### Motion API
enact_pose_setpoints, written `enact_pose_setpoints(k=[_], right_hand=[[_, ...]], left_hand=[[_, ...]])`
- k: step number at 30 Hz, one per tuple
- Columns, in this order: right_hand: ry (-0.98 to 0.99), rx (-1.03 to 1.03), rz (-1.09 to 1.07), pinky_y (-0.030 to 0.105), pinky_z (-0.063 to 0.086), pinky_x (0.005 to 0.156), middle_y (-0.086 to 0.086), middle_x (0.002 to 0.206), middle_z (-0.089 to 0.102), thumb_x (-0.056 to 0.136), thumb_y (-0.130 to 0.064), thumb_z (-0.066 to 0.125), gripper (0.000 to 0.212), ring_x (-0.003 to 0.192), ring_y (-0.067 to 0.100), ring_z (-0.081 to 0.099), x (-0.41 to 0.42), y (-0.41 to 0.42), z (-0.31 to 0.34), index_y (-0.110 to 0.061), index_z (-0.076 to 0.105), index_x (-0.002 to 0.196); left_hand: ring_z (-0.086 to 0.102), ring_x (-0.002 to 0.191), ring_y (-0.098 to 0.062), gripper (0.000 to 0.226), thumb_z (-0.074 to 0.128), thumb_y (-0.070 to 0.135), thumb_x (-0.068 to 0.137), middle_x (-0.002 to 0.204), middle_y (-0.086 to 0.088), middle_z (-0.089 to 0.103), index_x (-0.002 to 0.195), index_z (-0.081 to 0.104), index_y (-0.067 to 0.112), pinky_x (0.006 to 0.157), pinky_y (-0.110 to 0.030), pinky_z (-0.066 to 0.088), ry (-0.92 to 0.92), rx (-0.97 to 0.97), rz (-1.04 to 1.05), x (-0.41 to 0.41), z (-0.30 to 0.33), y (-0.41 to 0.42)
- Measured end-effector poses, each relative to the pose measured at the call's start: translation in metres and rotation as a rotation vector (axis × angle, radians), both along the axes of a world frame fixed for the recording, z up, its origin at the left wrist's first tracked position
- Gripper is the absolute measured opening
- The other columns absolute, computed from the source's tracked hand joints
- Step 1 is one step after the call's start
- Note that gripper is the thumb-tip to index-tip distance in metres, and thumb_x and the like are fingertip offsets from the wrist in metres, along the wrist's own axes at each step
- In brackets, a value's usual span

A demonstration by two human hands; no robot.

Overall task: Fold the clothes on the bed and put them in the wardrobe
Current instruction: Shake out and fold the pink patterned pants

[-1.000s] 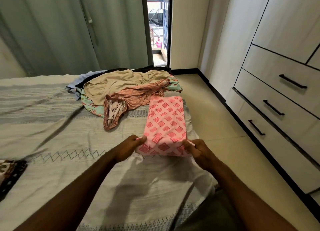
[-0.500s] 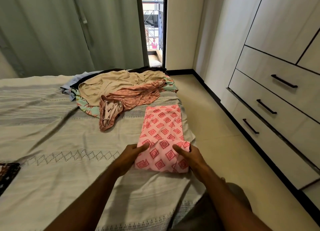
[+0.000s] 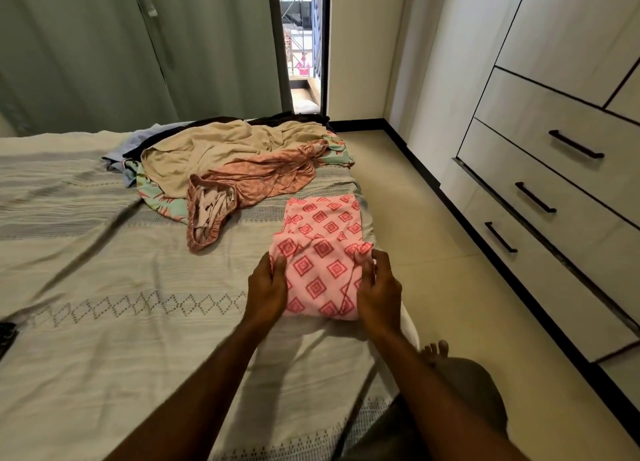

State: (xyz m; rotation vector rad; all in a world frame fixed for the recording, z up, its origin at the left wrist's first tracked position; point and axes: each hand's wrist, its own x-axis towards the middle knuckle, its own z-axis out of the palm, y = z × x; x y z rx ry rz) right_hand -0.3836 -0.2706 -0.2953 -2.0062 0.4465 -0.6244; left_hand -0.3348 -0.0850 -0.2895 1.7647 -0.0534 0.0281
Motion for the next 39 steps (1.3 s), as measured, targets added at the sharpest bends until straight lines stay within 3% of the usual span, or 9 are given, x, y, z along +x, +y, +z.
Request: enact_pose_setpoints(k=[3,6,11,15,18,25,32,36,39], right_hand=[[0.029,-0.145,-0.022,0.035,0.053,0.068,0.004,0.106,0.070,0.107,-0.021,0.044,0.018,0.096,0.028,0.068,0.010,0.003,-0.007,-0.019,0.057,0.118],[0.197,-0.147,-0.073,0.037,0.046,0.074,0.013,0.108,0.068,0.106,-0.033,0.042,0.023,0.098,0.037,0.065,0.017,0.005,-0.017,-0.014,0.051,0.118],[0.277,-0.266,-0.098,0.041,0.048,0.083,0.012,0.122,0.064,0.101,-0.055,0.041,0.047,0.101,0.036,0.065,0.013,0.024,-0.025,-0.021,0.041,0.133],[0.175,-0.268,-0.093,0.044,0.053,0.078,0.011,0.121,0.065,0.102,-0.037,0.047,0.034,0.097,0.036,0.066,0.014,0.020,-0.039,-0.022,0.042,0.133],[0.107,-0.245,-0.070,0.046,0.056,0.071,0.014,0.117,0.065,0.101,-0.021,0.050,0.030,0.093,0.037,0.066,0.017,0.015,-0.039,-0.018,0.048,0.131],[-0.034,-0.299,0.070,0.036,0.054,0.074,0.010,0.121,0.066,0.091,-0.020,0.068,0.047,0.102,0.030,0.066,0.026,-0.001,-0.025,-0.018,0.050,0.135],[0.076,-0.144,-0.095,0.038,0.050,0.072,0.014,0.113,0.070,0.104,-0.019,0.047,0.024,0.097,0.037,0.067,0.025,-0.006,-0.039,-0.016,0.051,0.127],[0.065,-0.062,-0.022,0.036,0.056,0.074,0.006,0.121,0.067,0.097,-0.057,0.050,0.046,0.100,0.027,0.068,0.013,0.000,-0.035,-0.025,0.044,0.129],[0.022,-0.161,0.101,0.035,0.056,0.078,0.000,0.131,0.058,0.082,-0.066,0.068,0.069,0.106,0.017,0.062,-0.005,0.011,-0.038,-0.027,0.041,0.133]], left_hand=[[0.069,0.077,-0.019,0.033,0.042,0.040,0.106,0.084,-0.001,0.069,0.103,0.058,0.011,0.064,-0.034,0.056,-0.026,0.221,0.126,0.003,-0.008,-0.010],[0.066,0.079,-0.030,0.038,0.038,0.043,0.106,0.087,-0.011,0.068,0.099,0.058,0.011,0.070,-0.042,0.056,0.041,0.335,0.200,0.009,-0.027,-0.010],[0.067,0.081,-0.023,0.046,0.039,0.049,0.105,0.091,-0.006,0.070,0.101,0.064,0.011,0.074,-0.039,0.056,0.102,0.356,0.174,0.016,-0.035,-0.008],[0.070,0.079,-0.017,0.053,0.044,0.062,0.099,0.088,-0.001,0.073,0.100,0.069,0.016,0.073,-0.038,0.059,0.133,0.339,0.159,0.015,-0.038,-0.006],[0.069,0.083,-0.027,0.047,0.045,0.049,0.103,0.088,-0.009,0.073,0.097,0.070,0.009,0.077,-0.043,0.058,0.118,0.379,0.162,0.019,-0.040,-0.004],[0.068,0.093,-0.028,0.036,0.041,0.040,0.106,0.102,-0.010,0.073,0.106,0.068,0.016,0.087,-0.048,0.057,0.179,0.257,0.159,0.033,-0.028,0.000],[0.068,0.086,-0.022,0.056,0.045,0.063,0.098,0.093,-0.001,0.072,0.105,0.071,0.014,0.079,-0.037,0.055,0.308,0.283,0.049,0.029,-0.031,0.004],[0.069,0.093,-0.023,0.044,0.059,0.051,0.097,0.106,-0.004,0.074,0.120,0.070,0.016,0.084,-0.039,0.058,0.291,0.256,0.044,0.023,-0.033,0.005],[0.074,0.087,-0.017,0.051,0.068,0.062,0.084,0.103,0.002,0.076,0.117,0.070,0.023,0.079,-0.042,0.062,0.278,0.206,0.026,0.012,-0.031,0.006]])
